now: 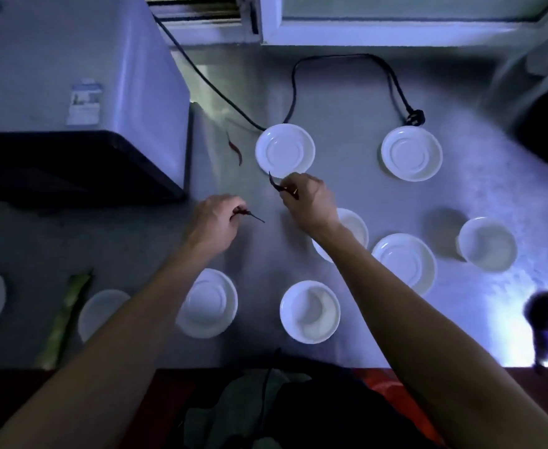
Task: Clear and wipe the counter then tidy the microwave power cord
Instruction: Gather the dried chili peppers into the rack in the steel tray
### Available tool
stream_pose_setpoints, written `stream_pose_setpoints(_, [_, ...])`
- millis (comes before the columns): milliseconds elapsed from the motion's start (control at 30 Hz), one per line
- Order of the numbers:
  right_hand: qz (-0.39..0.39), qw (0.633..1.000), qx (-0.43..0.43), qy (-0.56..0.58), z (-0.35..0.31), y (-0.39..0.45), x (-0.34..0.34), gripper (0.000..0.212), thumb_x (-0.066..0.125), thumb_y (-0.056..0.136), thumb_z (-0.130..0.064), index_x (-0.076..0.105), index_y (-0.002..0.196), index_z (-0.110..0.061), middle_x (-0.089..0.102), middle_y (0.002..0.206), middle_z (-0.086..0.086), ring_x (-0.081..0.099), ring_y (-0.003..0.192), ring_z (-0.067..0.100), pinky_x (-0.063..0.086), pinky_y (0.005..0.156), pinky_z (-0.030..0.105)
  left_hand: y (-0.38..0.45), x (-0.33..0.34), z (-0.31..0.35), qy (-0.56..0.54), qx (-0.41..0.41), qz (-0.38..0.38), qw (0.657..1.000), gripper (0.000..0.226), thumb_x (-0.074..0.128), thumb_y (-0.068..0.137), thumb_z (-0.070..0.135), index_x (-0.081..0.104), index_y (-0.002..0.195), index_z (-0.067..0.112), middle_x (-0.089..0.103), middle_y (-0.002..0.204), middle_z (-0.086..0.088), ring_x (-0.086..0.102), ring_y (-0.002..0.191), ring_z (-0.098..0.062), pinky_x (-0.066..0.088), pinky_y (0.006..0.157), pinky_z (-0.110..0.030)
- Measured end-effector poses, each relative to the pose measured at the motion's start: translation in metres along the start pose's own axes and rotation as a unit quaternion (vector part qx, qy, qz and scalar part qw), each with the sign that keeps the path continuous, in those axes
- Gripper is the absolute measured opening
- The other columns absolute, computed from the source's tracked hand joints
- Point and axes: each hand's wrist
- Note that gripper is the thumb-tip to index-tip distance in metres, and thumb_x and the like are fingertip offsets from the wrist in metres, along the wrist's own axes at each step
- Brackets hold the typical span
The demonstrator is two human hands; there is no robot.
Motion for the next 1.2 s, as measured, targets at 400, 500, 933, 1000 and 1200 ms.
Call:
stream_pose_setpoints(400, [-0.088,0.99,-0.108,0.0,-0.132,-0.115,0.094,0.026,0.063,0.089,-0.014,0.067,0.114,-0.018,0.071,0.099,0.003,0.066,0.085,0.022,0.055,0.076,0.036,-0.198,-0.065,-0.093,-0.004,-0.067,0.128,0.989,0.02,0.063,0.082,0.002,0.071,0.092,0.017,0.07,0.09,0.001,0.062,0.087,-0.026,0.051,0.074,-0.042])
stream_pose_setpoints(500, [-0.107,0.985,-0.134,-0.002,-0.169,-0.151,0.119,0.024,0.061,0.09,-0.015,0.069,0.113,-0.018,0.072,0.099,0.002,0.066,0.087,0.022,0.055,0.077,0.036,-0.255,-0.079,-0.117,-0.017,-0.108,0.156,0.982,0.02,0.063,0.082,0.005,0.073,0.093,0.019,0.072,0.094,0.002,0.062,0.088,-0.024,0.048,0.077,-0.037])
stream_pose_setpoints(933, [-0.189,0.922,-0.333,-0.059,-0.323,-0.275,0.229,0.025,0.061,0.09,-0.014,0.069,0.113,-0.018,0.073,0.107,0.002,0.067,0.097,0.024,0.055,0.079,0.04,-0.475,-0.141,-0.205,-0.016,-0.285,0.254,0.924,0.019,0.066,0.086,0.013,0.072,0.101,0.023,0.071,0.103,0.004,0.065,0.099,-0.022,0.052,0.086,-0.039])
stream_pose_setpoints(1000, [-0.202,0.906,-0.367,-0.06,-0.341,-0.284,0.244,0.025,0.062,0.088,-0.011,0.07,0.111,-0.016,0.072,0.105,0.004,0.067,0.095,0.027,0.055,0.078,0.043,-0.5,-0.148,-0.215,-0.031,-0.319,0.288,0.903,0.021,0.065,0.087,0.013,0.071,0.104,0.023,0.07,0.104,0.004,0.064,0.099,-0.021,0.052,0.088,-0.038])
stream_pose_setpoints(1200, [-0.242,0.87,-0.423,-0.073,-0.386,-0.3,0.292,0.021,0.058,0.083,-0.029,0.07,0.1,-0.028,0.073,0.096,-0.003,0.067,0.088,0.024,0.052,0.081,0.042,-0.563,-0.159,-0.242,-0.05,-0.388,0.324,0.861,0.02,0.064,0.091,0.016,0.07,0.108,0.025,0.069,0.105,0.006,0.064,0.1,-0.018,0.052,0.09,-0.041])
Point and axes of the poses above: each hand's wrist, its own y-axis towards the middle knuckle, its own x-axis out of the palm, z = x × y
